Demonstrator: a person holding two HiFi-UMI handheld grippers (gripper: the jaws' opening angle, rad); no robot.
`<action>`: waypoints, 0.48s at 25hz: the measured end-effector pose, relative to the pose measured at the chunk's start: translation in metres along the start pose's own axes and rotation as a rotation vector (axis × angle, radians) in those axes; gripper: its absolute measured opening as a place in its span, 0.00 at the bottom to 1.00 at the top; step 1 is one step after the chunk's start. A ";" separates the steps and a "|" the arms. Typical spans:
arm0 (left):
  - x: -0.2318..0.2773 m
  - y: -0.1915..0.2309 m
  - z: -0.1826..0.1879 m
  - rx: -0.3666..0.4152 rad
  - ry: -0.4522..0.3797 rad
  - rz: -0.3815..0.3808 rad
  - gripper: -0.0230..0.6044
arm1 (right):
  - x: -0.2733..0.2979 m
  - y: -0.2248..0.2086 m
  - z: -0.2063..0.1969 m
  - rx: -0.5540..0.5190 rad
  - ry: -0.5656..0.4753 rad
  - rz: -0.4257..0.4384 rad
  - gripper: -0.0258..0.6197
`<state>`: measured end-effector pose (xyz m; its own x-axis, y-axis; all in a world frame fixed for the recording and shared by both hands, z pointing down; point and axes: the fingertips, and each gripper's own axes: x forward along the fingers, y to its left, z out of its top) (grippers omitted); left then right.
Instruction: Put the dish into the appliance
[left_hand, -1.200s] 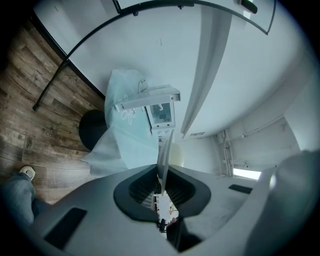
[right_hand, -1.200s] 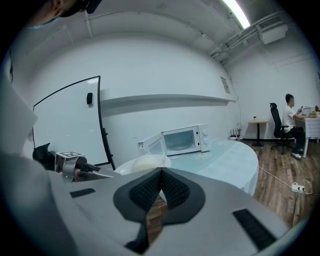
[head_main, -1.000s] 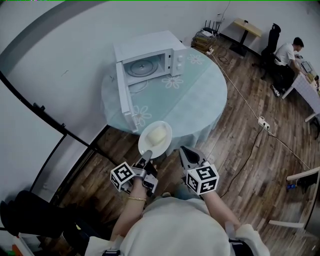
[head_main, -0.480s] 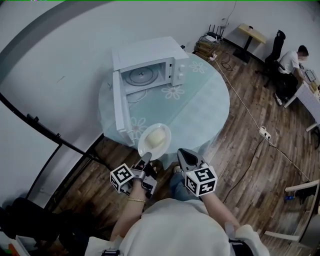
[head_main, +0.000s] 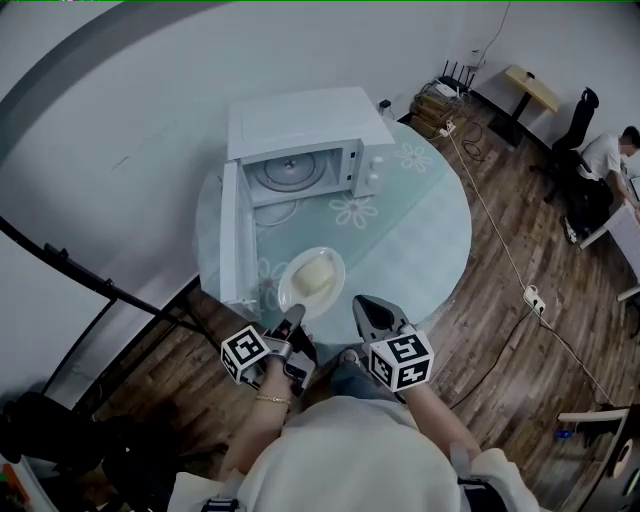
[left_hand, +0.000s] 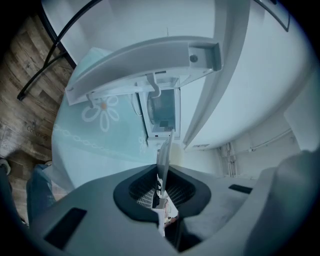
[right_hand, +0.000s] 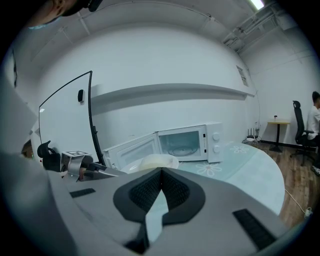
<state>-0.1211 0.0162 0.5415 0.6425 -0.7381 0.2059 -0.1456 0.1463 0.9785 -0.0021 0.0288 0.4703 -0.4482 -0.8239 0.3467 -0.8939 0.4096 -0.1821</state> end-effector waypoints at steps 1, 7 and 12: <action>0.007 -0.002 0.002 -0.003 -0.007 0.003 0.10 | 0.006 -0.006 0.004 -0.002 0.003 0.009 0.05; 0.047 -0.010 0.019 -0.020 -0.060 0.014 0.10 | 0.038 -0.040 0.024 -0.014 0.017 0.067 0.05; 0.077 -0.012 0.033 -0.040 -0.118 0.019 0.10 | 0.064 -0.066 0.036 -0.031 0.032 0.113 0.05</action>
<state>-0.0944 -0.0642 0.5447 0.5462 -0.8071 0.2241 -0.1257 0.1854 0.9746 0.0290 -0.0646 0.4716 -0.5454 -0.7593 0.3550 -0.8374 0.5113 -0.1931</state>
